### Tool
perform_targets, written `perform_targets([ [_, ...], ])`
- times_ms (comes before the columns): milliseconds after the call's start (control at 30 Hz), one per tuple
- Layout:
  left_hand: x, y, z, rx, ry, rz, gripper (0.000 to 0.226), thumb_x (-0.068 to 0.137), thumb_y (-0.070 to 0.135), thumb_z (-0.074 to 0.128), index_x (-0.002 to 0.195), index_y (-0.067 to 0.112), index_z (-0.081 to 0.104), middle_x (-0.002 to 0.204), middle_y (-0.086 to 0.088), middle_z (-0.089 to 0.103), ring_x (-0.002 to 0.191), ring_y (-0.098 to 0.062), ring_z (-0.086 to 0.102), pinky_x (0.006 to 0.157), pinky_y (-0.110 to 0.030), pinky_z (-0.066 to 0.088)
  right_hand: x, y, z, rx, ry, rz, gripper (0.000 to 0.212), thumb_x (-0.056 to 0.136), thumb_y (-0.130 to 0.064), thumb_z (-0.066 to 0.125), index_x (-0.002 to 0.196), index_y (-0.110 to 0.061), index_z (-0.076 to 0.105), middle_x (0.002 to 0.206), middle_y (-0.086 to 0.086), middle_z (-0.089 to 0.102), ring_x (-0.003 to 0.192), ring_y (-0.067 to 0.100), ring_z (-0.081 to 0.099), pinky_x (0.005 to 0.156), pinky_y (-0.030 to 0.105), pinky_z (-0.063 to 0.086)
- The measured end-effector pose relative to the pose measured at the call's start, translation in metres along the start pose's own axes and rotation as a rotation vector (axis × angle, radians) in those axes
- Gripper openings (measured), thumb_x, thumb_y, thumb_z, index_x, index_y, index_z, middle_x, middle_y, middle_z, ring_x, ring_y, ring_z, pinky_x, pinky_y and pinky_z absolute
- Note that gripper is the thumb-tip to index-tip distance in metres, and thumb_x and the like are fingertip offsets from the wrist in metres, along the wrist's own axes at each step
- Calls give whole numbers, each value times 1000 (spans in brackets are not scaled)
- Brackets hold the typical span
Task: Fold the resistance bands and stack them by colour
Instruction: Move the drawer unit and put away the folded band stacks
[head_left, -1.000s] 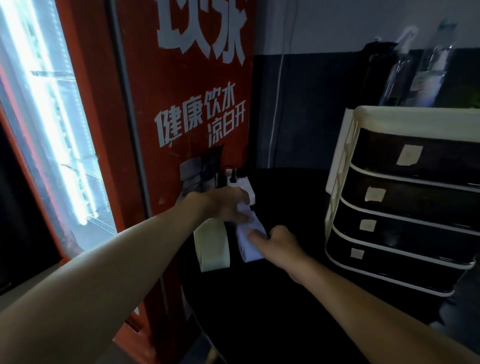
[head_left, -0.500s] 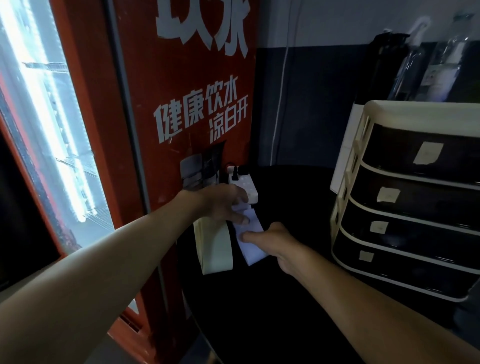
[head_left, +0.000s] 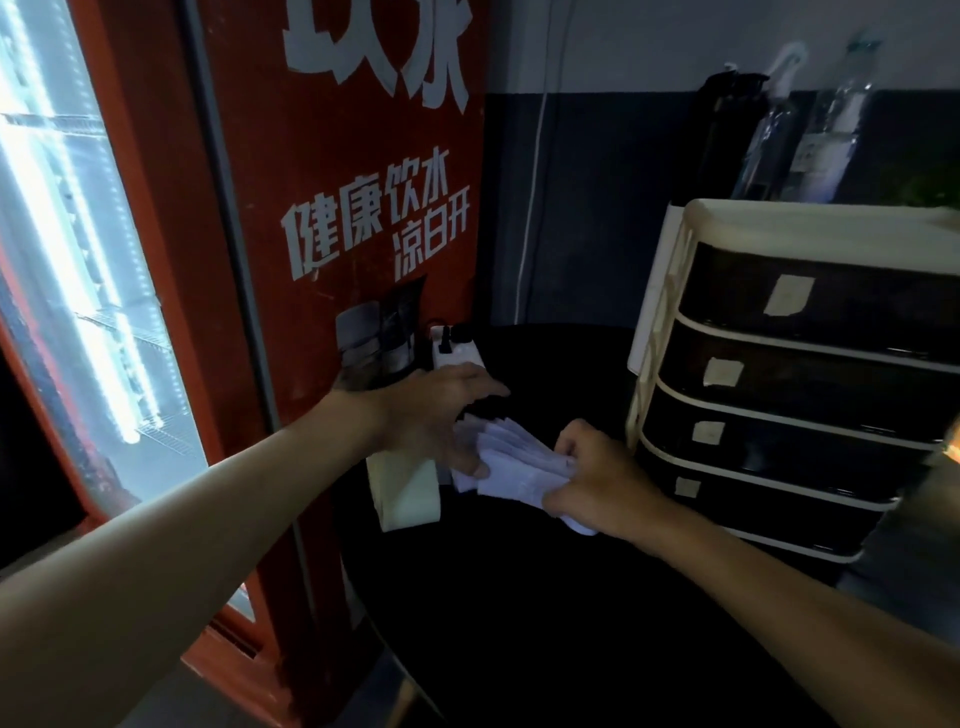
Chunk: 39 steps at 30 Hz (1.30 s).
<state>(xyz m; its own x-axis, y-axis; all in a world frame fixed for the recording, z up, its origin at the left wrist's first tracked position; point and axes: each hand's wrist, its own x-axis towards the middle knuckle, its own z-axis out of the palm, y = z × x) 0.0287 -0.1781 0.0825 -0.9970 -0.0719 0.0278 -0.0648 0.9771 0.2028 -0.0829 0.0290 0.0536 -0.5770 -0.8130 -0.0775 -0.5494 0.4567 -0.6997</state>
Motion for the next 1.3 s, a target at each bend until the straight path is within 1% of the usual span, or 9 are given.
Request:
perform_targets([
  [200, 5, 80, 31, -59, -56, 190, 92, 77, 54, 78, 151, 23, 33, 145, 8, 41, 130, -11, 42, 110, -32, 35, -88, 42, -37, -114, 97, -60, 28, 66, -16, 72, 82, -18, 49, 64, -4, 54, 50, 0, 46, 45, 16, 34],
  [467, 14, 156, 66, -189, -58, 326, 85, 76, 39, 78, 148, 29, 34, 136, 11, 49, 121, -4, 50, 103, -32, 46, -162, 78, -64, -76, 108, -51, 30, 63, -10, 72, 84, -14, 50, 55, -3, 58, 46, 6, 50, 44, 23, 38],
  [667, 16, 180, 72, -103, -68, 295, 85, 74, 52, 79, 145, 31, 37, 122, 11, 35, 113, -8, 45, 100, -24, 43, -172, 97, -68, -78, 123, -52, 32, 65, -7, 72, 87, -15, 49, 65, 7, 62, 50, 8, 50, 48, 26, 39],
  [833, 16, 176, 74, -134, -37, 249, 53, 73, 49, 79, 114, 29, 53, 131, 15, 23, 121, -8, 36, 105, -27, 40, -169, 105, -69, -81, 114, -69, 42, 68, -10, 73, 100, -19, 47, 85, 2, 62, 59, 4, 53, 51, 23, 44],
  [933, 17, 177, 74, -134, -56, 250, 48, 69, 50, 75, 101, 26, 50, 135, 8, 38, 119, -10, 42, 103, -36, 43, -168, 112, -67, -112, 104, -138, 56, 66, -23, 79, 112, -23, 47, 99, -5, 62, 80, 6, 61, 66, 28, 53],
  [1033, 18, 180, 74, -274, -62, 202, 58, 71, 39, 79, 117, 30, 45, 120, 8, 49, 103, -8, 55, 88, -37, 53, -165, 113, -66, -139, 156, -163, 51, 66, -29, 83, 107, -19, 54, 96, -6, 62, 80, 3, 58, 66, 19, 46],
  [1133, 21, 177, 75, -259, -128, 190, 90, 76, 34, 80, 149, 29, 27, 148, 9, 31, 126, 0, 40, 101, -13, 38, -159, 110, -67, -99, 148, -161, 53, 69, -31, 84, 112, -25, 53, 101, -8, 63, 88, 5, 61, 73, 24, 49],
  [1200, 22, 178, 72, -233, -157, 187, 98, 77, 36, 80, 154, 28, 19, 155, 16, 16, 135, 3, 26, 106, -11, 28, -156, 110, -69, -71, 127, -165, 59, 71, -28, 84, 120, -27, 51, 110, -8, 62, 97, 6, 62, 82, 27, 52],
  [1300, 22, 182, 69, -282, -149, 219, 74, 77, 29, 80, 141, 28, 43, 131, 5, 50, 109, -6, 56, 92, -27, 52, -152, 109, -68, -67, 81, -208, 62, 74, -23, 81, 128, -30, 51, 118, -13, 60, 106, 1, 59, 90, 23, 50],
])
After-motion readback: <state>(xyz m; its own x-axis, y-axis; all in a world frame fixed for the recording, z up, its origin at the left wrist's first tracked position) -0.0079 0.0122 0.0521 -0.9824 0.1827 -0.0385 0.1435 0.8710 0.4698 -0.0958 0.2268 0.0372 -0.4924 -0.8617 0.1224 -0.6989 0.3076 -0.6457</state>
